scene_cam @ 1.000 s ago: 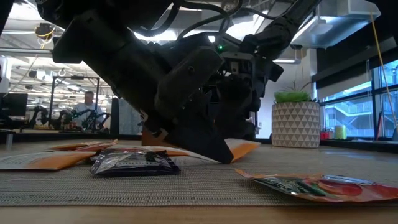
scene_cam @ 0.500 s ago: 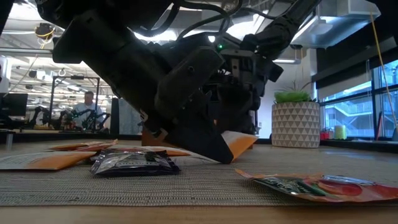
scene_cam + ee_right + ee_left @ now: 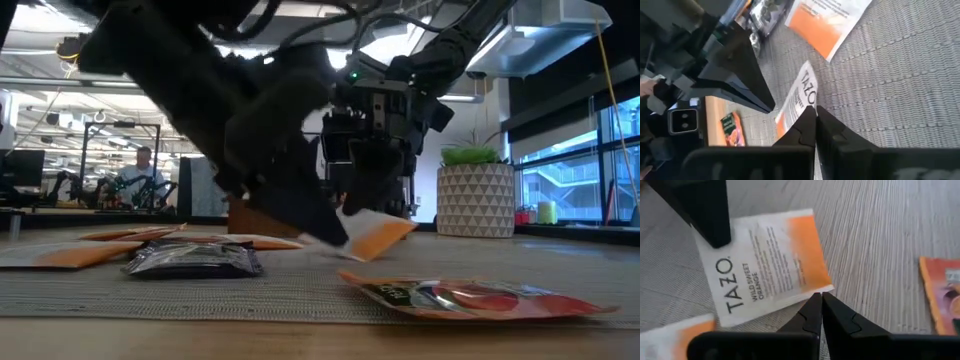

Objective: Pick & Place Tea
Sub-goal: Put the white tea bag into the left section of the wooden organizer

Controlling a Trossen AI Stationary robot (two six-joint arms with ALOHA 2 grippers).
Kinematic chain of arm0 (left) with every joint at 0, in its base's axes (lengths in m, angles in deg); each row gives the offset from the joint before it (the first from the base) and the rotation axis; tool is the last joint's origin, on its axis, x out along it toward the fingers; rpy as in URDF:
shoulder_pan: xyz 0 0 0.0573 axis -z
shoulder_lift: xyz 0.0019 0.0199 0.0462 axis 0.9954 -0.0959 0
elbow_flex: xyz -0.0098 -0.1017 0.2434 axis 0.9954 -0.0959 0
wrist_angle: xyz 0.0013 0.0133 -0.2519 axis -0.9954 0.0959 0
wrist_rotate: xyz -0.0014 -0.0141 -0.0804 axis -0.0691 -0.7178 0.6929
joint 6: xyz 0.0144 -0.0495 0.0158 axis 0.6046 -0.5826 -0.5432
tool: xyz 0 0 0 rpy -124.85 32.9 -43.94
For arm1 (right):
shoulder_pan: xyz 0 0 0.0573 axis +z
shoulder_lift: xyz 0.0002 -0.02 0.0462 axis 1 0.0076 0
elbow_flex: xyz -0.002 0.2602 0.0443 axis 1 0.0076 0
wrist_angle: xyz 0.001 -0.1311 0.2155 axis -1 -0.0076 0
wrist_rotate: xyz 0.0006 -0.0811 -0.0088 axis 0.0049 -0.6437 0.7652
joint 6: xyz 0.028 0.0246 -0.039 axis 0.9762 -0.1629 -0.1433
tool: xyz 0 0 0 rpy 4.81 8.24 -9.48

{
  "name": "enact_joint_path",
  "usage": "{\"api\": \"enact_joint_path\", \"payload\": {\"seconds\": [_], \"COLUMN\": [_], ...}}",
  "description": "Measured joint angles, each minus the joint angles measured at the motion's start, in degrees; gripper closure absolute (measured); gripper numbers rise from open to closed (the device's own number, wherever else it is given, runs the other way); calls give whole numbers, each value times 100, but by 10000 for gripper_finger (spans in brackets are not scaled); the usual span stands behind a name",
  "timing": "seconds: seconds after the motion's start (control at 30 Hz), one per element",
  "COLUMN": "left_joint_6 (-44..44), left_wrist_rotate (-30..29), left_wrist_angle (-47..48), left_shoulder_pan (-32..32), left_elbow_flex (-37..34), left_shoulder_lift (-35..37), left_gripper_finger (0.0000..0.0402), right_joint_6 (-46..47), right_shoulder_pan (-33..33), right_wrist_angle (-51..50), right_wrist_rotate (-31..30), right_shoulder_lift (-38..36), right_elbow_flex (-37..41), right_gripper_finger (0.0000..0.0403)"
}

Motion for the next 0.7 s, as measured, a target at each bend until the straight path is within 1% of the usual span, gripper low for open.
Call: {"api": "enact_joint_path", "payload": {"seconds": [0.13,0.2,0.27,0.33,0.4,0.47,0.5,0.6,0.7], "left_joint_6": [110,150,198,293,295,283,269,274,415], "left_wrist_rotate": [-108,-181,-293,-447,-660,-913,-1037,-1211,-1208], "left_wrist_angle": [109,275,586,1245,1884,2292,2326,2033,1378], "left_shoulder_pan": [-1,-1,-6,-37,-101,-162,-181,-200,-171], "left_elbow_flex": [2,2,11,10,-77,-289,-443,-949,-1529], "left_shoulder_lift": [249,434,688,1078,1610,2229,2568,3633,4547], "left_gripper_finger": [389,389,391,392,393,393,393,391,389], "right_joint_6": [-97,-218,-418,-677,-917,-1110,-1197,-1248,-1299], "right_shoulder_pan": [-117,-205,-323,-443,-569,-697,-742,-818,-823], "right_wrist_angle": [-28,-33,-16,43,212,446,631,1524,1943], "right_wrist_rotate": [82,1,-284,-773,-1227,-1424,-1480,-1552,-1843], "right_shoulder_lift": [-205,-370,-559,-722,-810,-839,-846,-848,-811], "right_elbow_flex": [-115,-201,-329,-523,-712,-895,-961,-1017,-1016], "right_gripper_finger": [400,400,401,401,401,401,401,401,401]}}
